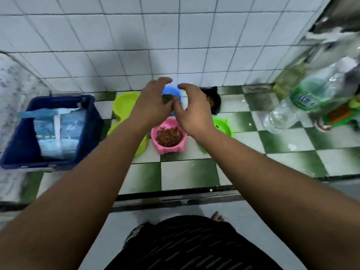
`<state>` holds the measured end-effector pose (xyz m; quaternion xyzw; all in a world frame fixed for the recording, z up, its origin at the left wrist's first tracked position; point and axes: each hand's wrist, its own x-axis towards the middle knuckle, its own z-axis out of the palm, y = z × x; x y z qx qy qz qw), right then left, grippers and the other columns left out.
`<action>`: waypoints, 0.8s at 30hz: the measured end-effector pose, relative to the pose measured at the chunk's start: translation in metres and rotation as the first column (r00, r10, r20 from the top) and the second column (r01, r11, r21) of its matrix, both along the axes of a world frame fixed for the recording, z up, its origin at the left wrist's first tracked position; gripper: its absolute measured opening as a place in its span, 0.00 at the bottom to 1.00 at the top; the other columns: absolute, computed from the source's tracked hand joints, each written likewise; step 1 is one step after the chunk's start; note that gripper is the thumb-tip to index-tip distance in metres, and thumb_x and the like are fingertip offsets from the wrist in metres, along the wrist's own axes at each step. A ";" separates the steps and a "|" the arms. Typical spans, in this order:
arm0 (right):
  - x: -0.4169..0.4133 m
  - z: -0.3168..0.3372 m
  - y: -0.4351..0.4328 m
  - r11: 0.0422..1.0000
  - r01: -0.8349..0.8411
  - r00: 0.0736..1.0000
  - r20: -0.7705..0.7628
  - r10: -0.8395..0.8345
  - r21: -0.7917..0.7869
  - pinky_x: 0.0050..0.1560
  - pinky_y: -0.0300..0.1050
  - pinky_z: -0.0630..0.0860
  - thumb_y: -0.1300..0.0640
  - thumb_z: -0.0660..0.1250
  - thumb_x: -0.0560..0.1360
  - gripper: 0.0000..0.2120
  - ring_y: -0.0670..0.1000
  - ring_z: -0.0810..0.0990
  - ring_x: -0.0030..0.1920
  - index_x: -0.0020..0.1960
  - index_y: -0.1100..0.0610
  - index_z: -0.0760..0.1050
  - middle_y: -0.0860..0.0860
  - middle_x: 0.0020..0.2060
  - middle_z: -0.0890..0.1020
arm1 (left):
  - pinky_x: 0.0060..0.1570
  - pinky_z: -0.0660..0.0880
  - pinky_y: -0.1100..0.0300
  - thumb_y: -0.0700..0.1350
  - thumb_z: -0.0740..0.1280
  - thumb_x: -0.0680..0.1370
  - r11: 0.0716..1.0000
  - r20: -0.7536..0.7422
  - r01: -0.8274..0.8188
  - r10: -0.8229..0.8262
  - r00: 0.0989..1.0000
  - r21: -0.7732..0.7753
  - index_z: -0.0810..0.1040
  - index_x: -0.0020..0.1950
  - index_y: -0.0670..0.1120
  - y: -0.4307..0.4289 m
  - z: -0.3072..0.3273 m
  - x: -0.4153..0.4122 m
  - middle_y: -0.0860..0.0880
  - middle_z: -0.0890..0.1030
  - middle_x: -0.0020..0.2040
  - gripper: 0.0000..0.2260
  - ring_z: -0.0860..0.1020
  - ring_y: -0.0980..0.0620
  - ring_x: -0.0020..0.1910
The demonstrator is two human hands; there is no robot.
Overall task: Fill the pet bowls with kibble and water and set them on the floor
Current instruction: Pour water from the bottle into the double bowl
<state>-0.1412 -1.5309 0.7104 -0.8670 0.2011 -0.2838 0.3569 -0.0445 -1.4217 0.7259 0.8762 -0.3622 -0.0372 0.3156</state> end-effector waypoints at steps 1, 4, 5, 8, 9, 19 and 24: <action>-0.016 0.001 -0.023 0.999 0.034 0.999 0.002 -0.034 0.001 0.62 0.54 0.74 0.53 0.66 0.75 0.19 0.54 0.78 0.60 0.64 0.57 0.76 0.52 0.59 0.81 | 0.63 0.68 0.57 0.49 0.71 0.75 0.999 -0.010 0.029 -0.029 1.000 -0.015 0.73 0.73 0.46 -0.024 -0.002 -0.011 0.42 0.78 0.65 0.27 0.75 0.44 0.65; -0.061 0.006 -0.088 0.987 0.154 0.988 0.016 -0.155 0.049 0.65 0.50 0.72 0.54 0.67 0.76 0.18 0.51 0.76 0.62 0.64 0.57 0.76 0.51 0.60 0.80 | 0.61 0.69 0.58 0.52 0.72 0.74 0.994 -0.087 0.094 -0.098 0.991 -0.047 0.72 0.73 0.51 -0.093 -0.006 -0.046 0.45 0.78 0.64 0.27 0.76 0.48 0.63; -0.076 0.007 -0.108 0.979 0.195 0.980 0.025 -0.197 0.055 0.66 0.49 0.72 0.55 0.67 0.76 0.18 0.51 0.76 0.62 0.64 0.58 0.76 0.51 0.60 0.80 | 0.61 0.70 0.59 0.52 0.73 0.74 0.992 -0.109 0.116 -0.121 0.987 -0.058 0.72 0.73 0.51 -0.116 -0.007 -0.058 0.45 0.77 0.64 0.28 0.76 0.48 0.61; -0.119 0.009 -0.163 0.954 0.291 0.956 0.020 -0.293 0.071 0.65 0.47 0.72 0.55 0.67 0.75 0.18 0.50 0.77 0.62 0.65 0.57 0.76 0.50 0.59 0.80 | 0.58 0.72 0.59 0.52 0.76 0.73 0.969 -0.139 0.217 -0.233 0.962 -0.120 0.73 0.72 0.48 -0.179 -0.012 -0.093 0.46 0.79 0.61 0.29 0.78 0.48 0.59; -0.133 0.011 -0.178 0.948 0.310 0.949 0.026 -0.313 0.072 0.65 0.47 0.73 0.55 0.67 0.75 0.18 0.50 0.77 0.61 0.64 0.57 0.76 0.50 0.59 0.80 | 0.60 0.73 0.60 0.53 0.76 0.71 0.954 -0.157 0.257 -0.281 0.947 -0.157 0.74 0.71 0.46 -0.198 -0.014 -0.104 0.47 0.79 0.60 0.30 0.79 0.50 0.58; -0.197 0.037 -0.272 0.825 0.549 0.762 0.326 -0.559 0.131 0.45 0.48 0.76 0.54 0.72 0.73 0.09 0.48 0.75 0.41 0.47 0.55 0.73 0.48 0.41 0.77 | 0.64 0.77 0.45 0.60 0.85 0.58 0.890 -0.458 0.304 -0.439 0.773 -0.339 0.67 0.66 0.53 -0.319 -0.024 -0.161 0.51 0.80 0.61 0.44 0.81 0.50 0.59; -0.177 0.052 -0.301 0.835 0.487 0.823 0.187 -0.537 0.257 0.44 0.43 0.78 0.44 0.79 0.65 0.19 0.45 0.77 0.41 0.46 0.52 0.74 0.47 0.41 0.80 | 0.64 0.78 0.51 0.51 0.86 0.62 0.887 -0.509 0.299 -0.449 0.734 -0.352 0.67 0.73 0.46 -0.339 -0.020 -0.156 0.50 0.80 0.63 0.45 0.81 0.54 0.60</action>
